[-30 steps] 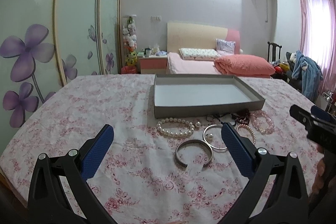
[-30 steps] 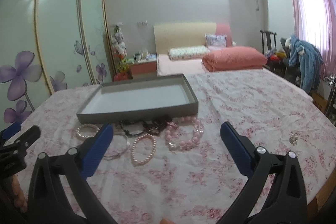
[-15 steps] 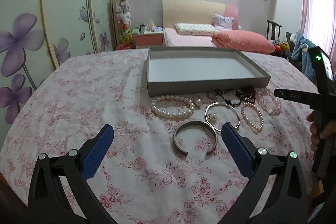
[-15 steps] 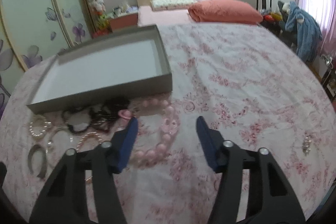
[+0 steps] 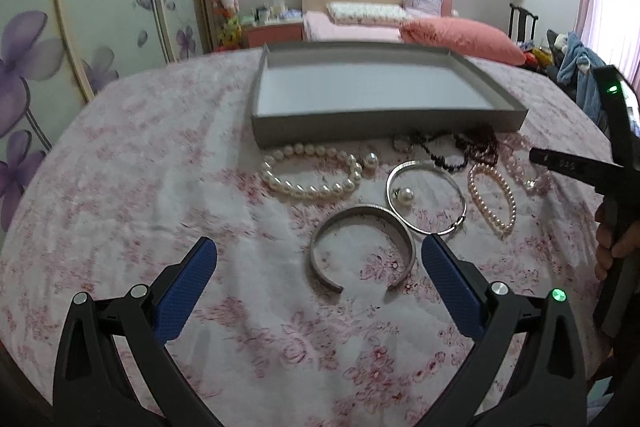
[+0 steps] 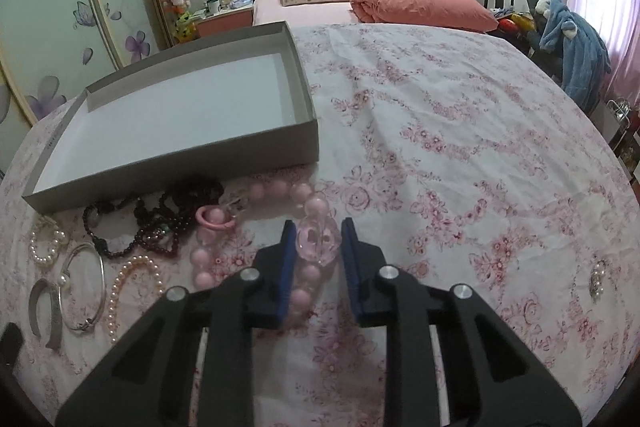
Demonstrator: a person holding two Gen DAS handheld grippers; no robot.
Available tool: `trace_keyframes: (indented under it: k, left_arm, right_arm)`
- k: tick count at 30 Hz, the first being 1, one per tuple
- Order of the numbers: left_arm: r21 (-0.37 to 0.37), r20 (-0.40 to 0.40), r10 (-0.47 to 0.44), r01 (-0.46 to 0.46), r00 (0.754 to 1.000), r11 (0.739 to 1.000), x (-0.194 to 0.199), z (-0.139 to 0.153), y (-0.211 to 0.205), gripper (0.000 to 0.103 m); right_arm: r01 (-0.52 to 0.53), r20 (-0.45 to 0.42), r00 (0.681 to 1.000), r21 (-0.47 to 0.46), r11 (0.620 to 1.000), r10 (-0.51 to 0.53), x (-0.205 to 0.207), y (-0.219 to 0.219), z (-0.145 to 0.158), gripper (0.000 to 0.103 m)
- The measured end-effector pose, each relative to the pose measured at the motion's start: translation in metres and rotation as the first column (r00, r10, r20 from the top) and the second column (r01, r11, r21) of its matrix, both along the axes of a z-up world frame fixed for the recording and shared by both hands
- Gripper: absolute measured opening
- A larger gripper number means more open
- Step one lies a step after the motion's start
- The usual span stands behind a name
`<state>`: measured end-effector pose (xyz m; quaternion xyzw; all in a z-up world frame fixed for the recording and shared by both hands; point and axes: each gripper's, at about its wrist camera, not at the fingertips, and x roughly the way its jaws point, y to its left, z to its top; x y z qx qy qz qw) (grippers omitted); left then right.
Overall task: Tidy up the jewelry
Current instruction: 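Grasp the pink bead bracelet with the right tool while the left tool grasps the silver cuff bangle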
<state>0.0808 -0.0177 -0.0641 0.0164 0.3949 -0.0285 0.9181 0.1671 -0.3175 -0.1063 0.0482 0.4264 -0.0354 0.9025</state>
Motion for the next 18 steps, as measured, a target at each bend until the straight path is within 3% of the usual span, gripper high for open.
trace_keyframes:
  k: [8,15,18]
  left_arm:
    - [0.008,-0.081,0.007,-0.006,0.997,1.000,0.018,-0.017,-0.008,0.100]
    - [0.016,-0.096,-0.007,0.009,0.995,1.000,0.021,-0.020,-0.009,0.071]
    - [0.014,-0.095,0.000,0.001,0.995,1.000,0.021,-0.020,-0.006,0.069]
  right_arm:
    - [0.000,0.000,1.000,0.005,1.000,0.000,0.001,-0.001,0.000,0.024]
    - [0.000,0.001,1.000,0.014,1.000,0.000,0.002,-0.003,0.000,0.024]
    - [0.000,0.001,1.000,0.013,1.000,0.000,0.002,-0.003,0.000,0.024]
